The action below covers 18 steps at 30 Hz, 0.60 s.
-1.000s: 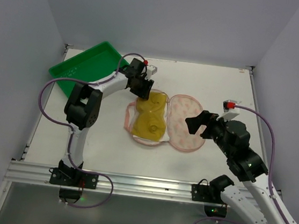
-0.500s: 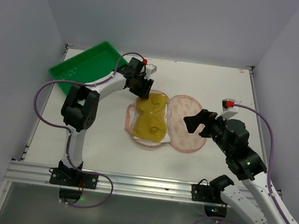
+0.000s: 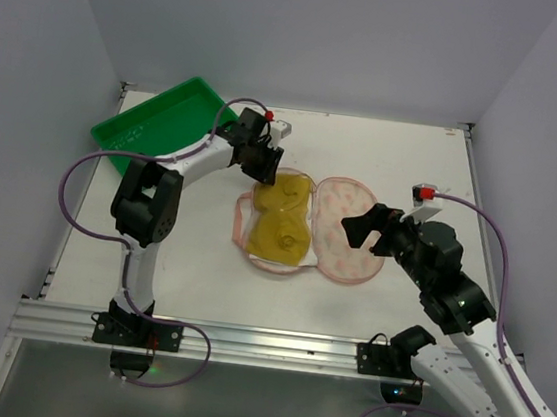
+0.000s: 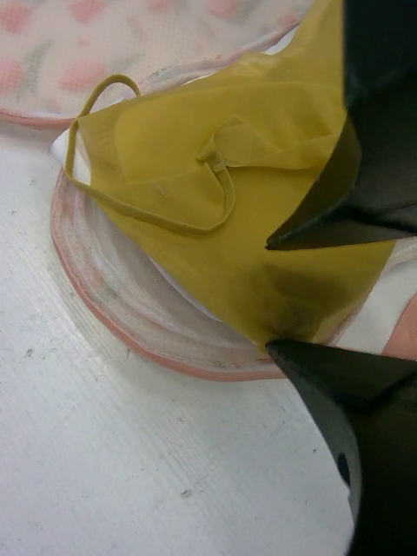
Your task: Unzip the laundry bag and remove the bra
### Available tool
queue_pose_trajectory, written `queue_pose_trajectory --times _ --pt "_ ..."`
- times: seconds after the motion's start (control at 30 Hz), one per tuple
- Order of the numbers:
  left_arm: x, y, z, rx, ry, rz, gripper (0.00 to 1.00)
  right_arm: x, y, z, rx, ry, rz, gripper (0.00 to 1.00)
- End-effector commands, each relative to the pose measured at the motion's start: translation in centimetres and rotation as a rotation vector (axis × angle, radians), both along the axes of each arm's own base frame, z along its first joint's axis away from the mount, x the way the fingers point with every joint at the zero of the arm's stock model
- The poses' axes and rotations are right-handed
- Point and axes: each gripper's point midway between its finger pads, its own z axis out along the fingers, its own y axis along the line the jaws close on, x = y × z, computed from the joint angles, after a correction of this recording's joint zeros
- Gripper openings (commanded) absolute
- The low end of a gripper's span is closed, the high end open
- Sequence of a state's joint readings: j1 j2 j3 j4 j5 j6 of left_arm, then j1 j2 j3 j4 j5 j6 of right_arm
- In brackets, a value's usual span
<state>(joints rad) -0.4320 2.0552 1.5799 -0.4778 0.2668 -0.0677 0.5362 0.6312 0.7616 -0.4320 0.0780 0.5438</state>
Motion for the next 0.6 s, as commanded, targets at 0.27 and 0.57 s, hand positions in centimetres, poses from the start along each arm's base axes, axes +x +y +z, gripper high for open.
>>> queue_pose_trajectory --times 0.27,0.57 --pt "0.8 -0.2 4.2 -0.044 -0.09 0.007 0.0 0.6 0.5 0.5 0.014 -0.026 0.011 0.99" --pt "-0.5 -0.8 9.4 -0.143 -0.153 -0.009 0.0 0.7 0.2 1.1 0.001 -0.051 0.003 0.99"
